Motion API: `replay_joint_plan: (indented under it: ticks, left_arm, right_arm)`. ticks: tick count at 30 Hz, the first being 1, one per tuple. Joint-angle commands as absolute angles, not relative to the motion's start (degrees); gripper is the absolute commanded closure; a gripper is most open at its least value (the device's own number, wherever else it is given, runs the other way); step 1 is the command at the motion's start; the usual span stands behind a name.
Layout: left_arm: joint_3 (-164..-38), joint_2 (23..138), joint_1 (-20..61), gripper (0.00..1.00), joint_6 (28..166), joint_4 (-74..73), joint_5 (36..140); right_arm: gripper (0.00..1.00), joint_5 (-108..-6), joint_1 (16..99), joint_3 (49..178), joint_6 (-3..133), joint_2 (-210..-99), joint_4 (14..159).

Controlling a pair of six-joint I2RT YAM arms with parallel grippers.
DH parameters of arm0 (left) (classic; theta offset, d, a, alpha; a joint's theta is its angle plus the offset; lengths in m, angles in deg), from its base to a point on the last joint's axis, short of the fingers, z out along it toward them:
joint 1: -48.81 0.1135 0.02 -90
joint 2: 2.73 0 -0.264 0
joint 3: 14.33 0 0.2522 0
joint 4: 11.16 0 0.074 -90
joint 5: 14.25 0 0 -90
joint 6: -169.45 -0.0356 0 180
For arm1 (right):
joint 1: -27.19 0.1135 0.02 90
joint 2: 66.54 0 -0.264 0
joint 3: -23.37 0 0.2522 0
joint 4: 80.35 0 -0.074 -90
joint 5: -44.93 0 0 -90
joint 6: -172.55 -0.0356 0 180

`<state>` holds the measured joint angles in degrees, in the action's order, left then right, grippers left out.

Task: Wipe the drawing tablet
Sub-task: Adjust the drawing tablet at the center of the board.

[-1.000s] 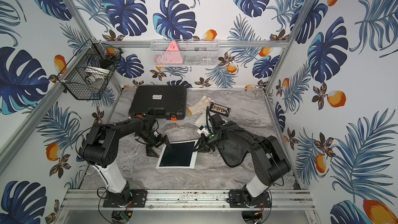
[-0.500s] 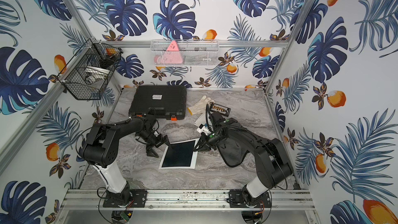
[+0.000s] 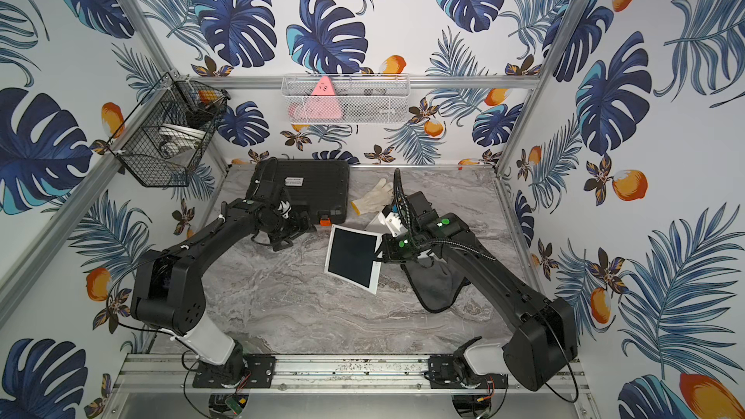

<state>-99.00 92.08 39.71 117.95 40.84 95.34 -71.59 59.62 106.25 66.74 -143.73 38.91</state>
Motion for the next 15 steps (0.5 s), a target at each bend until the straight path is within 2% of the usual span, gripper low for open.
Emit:
replay_joint_plan:
  ticks: [1, 8, 15]
  left_arm:
    - [-99.20, 91.37, 39.15, 0.05, 122.75, 39.87, 97.70]
    - [-100.72, 88.20, 36.32, 0.05, 125.93, 41.18, 96.21]
    - [-106.61, 84.94, 35.74, 0.04, 126.52, 48.88, 88.13]
  right_arm:
    - [1.00, -57.71, 63.08, 106.73, 71.80, -141.73, 38.63]
    - [1.00, -34.45, 74.02, 104.45, 77.44, -135.61, 45.94]
    - [1.00, -12.02, 90.72, 95.57, 94.10, -134.30, 59.29]
